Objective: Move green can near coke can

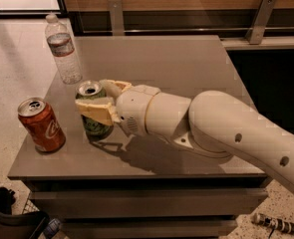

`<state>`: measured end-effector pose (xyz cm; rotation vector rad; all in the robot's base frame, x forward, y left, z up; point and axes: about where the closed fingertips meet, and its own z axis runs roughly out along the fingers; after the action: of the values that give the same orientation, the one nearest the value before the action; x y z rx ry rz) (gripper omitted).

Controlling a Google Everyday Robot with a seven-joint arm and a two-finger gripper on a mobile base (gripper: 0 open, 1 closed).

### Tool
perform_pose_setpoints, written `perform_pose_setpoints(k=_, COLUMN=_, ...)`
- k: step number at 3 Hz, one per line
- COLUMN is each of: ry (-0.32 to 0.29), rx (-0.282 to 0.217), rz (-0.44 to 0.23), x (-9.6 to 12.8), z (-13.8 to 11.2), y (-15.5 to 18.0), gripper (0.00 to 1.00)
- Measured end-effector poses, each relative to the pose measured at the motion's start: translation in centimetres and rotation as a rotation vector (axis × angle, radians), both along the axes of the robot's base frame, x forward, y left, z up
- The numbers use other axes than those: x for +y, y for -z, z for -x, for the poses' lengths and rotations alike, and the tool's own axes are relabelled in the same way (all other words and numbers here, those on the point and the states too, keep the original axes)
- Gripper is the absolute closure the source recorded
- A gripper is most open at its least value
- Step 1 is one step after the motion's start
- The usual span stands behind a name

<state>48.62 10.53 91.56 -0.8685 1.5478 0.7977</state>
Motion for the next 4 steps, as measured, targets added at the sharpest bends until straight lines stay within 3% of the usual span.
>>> perform_pose_setpoints(k=2, ry=-0.001, rx=0.017, rz=0.017, x=0.34, z=0.94, y=1.35, gripper=1.00)
perform_pose_setpoints(k=4, ry=-0.008, rx=0.014, rz=0.021, x=0.70, z=1.13, y=1.24, gripper=0.59)
